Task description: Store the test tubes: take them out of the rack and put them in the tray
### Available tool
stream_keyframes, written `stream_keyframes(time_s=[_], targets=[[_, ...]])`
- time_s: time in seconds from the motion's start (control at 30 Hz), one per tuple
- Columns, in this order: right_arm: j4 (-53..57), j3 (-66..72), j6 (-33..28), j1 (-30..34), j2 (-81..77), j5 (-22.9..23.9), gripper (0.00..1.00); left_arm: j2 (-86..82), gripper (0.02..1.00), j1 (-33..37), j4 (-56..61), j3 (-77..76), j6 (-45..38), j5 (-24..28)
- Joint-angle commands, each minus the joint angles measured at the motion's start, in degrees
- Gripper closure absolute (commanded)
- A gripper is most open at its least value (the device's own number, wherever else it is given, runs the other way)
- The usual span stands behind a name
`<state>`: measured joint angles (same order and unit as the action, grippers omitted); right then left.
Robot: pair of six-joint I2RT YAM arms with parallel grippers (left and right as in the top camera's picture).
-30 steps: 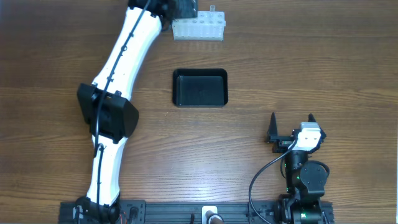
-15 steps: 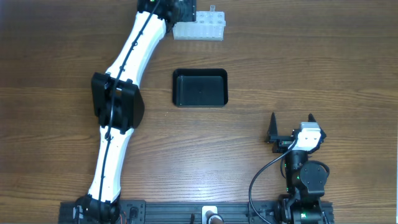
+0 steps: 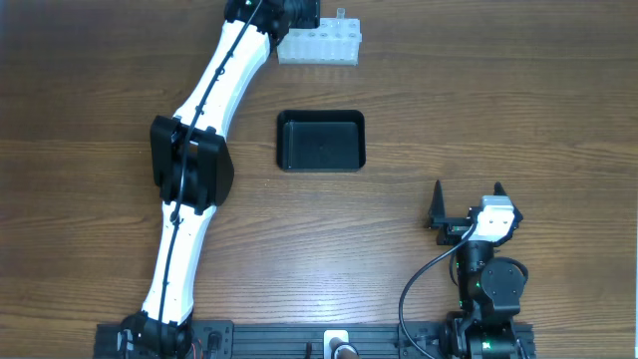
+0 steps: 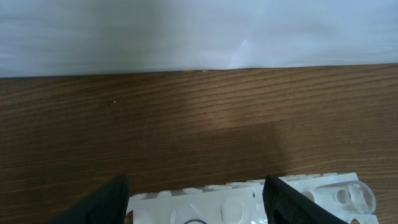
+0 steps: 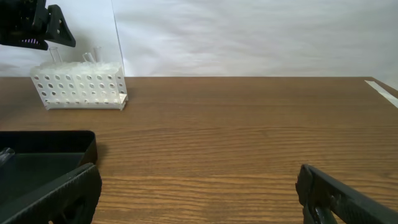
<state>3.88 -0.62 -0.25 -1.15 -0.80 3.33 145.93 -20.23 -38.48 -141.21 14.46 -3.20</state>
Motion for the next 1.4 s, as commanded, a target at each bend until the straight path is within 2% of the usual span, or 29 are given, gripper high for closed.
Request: stream_keyframes(time_s=[0.03,0.57,0.67,0.73,0.8,0.93,1.4], targets=[[0.2,0.3,-0.1,0.3,0.5,-0.5,0.009,1.5,0.332,0.2,0.0,-0.3,-1.5,0.5],[0.3,0.3,-0.1,0.3,0.5,-0.5,0.009,2.3,0.343,0.2,-0.8,-0.3,-2.1,0.5],[0.2,0.3,-0.1,0.3,0.5,-0.5,0.007,2.3,0.448,0.2,-1.0,-0.3,-2.3,0.3],[0.2,0.3,-0.1,0.3,0.5,-0.5,0.007,2.3,0.645,0.2,-1.0,-0.3,-2.3,0.1],[0.3,0.3,-0.1,0.3,0.5,-0.5,0.009,2.3,0.763,0.2,-1.0,-0.3,-2.3,0.1],[0.3,0.3,-0.1,0.3,0.5,-0.5,0.009,2.3,0.906,0.2,-1.0,-0.3,-2.3,0.1],[0.2,0.3,-0.1,0.3,0.5,-0.5,0.009,0.6,0.978,0.1,-1.0,-0.6,-2.3,0.1]])
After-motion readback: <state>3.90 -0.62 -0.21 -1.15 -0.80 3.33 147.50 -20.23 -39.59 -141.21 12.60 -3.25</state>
